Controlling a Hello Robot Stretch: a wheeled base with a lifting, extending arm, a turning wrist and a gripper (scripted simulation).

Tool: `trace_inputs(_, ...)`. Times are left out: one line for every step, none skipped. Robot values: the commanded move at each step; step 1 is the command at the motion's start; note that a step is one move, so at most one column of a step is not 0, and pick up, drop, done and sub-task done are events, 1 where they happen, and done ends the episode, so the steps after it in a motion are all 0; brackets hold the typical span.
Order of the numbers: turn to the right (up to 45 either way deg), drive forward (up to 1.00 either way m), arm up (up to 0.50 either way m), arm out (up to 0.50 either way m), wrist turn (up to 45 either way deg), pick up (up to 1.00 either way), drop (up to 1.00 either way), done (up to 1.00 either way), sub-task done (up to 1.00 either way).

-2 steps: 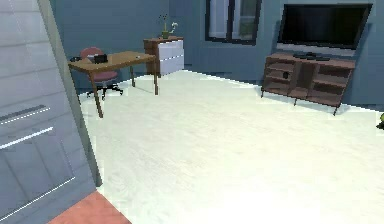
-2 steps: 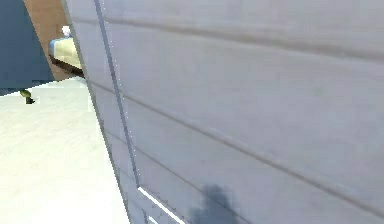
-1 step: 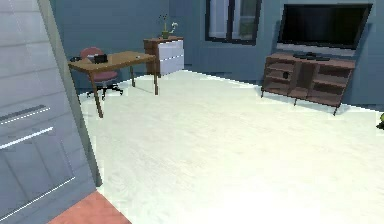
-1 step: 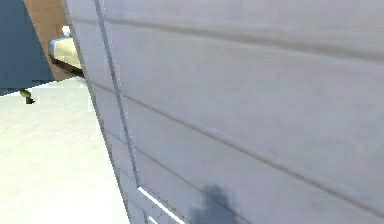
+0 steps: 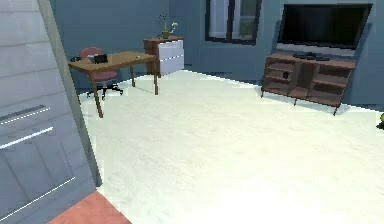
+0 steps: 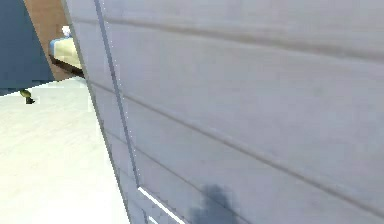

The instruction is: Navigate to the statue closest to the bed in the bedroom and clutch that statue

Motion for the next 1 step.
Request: trace_inputs(-45.0, 0.0, 0.0, 0.0, 0.0, 0.0, 0.0, 0.0, 0.0)
